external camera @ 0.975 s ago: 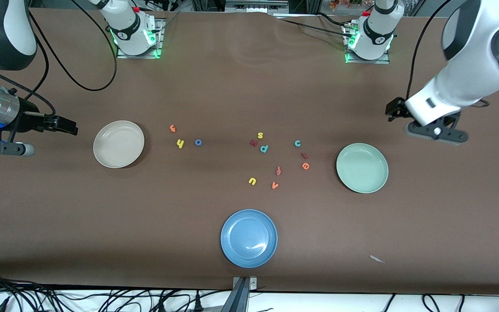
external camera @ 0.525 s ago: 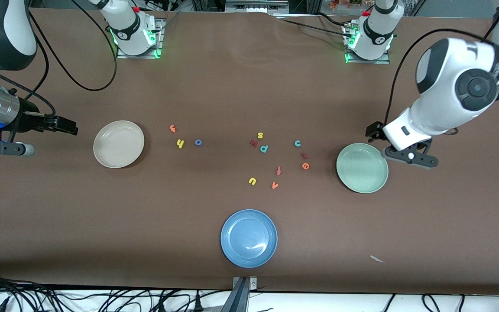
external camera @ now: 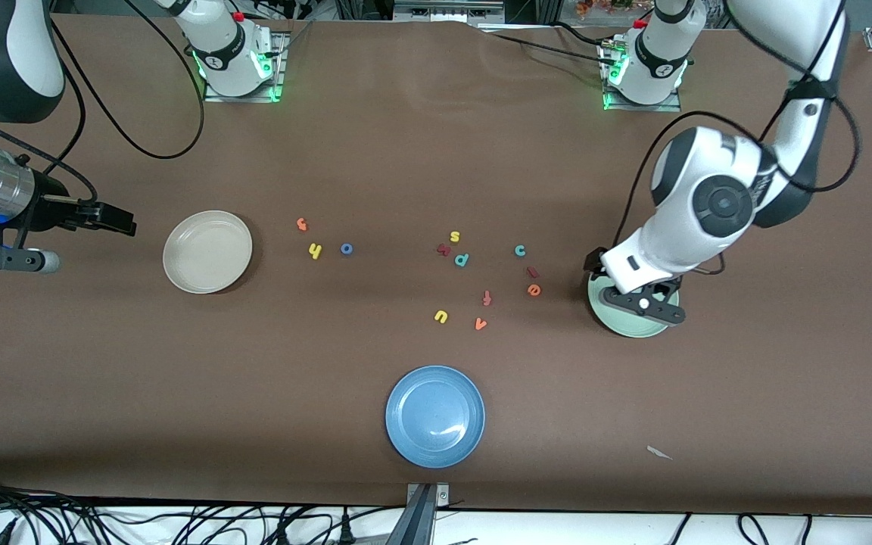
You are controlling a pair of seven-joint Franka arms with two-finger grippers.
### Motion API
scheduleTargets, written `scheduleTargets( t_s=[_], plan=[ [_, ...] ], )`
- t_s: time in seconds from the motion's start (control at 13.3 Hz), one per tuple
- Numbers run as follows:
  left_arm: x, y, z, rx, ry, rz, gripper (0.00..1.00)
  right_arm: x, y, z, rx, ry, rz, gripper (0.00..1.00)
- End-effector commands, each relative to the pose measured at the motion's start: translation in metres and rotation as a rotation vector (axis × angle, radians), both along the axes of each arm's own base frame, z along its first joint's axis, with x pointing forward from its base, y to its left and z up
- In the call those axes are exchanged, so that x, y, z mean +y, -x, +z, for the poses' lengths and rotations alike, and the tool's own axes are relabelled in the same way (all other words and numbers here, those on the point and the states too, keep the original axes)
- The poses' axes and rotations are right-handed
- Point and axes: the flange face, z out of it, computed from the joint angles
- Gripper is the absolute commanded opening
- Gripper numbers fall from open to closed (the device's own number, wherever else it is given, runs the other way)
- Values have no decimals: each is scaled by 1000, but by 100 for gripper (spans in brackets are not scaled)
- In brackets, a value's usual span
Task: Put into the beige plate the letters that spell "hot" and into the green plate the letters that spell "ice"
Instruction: 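Move the left gripper toward the maroon letter beside the green plate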
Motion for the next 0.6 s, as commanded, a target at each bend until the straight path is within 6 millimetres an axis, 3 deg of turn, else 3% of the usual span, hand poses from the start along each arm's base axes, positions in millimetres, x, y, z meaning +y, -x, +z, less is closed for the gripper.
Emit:
scheduleTargets(
  t_s=[0.0, 0.3, 0.38, 0.53],
  plan=[
    [-23, 1, -10, 16, -4, 142, 100, 35, 6, -1, 2, -9, -37, 99],
    [-57, 12, -45, 72, -4, 370, 100, 99, 12, -15, 24, 3, -7, 100],
    [-69, 13, -48, 58, 33, 408, 100, 110, 10, -23, 32, 8, -18, 100],
    [-85, 20, -72, 85, 30, 449, 100, 138, 9, -43, 41, 9, -14, 99]
  ],
)
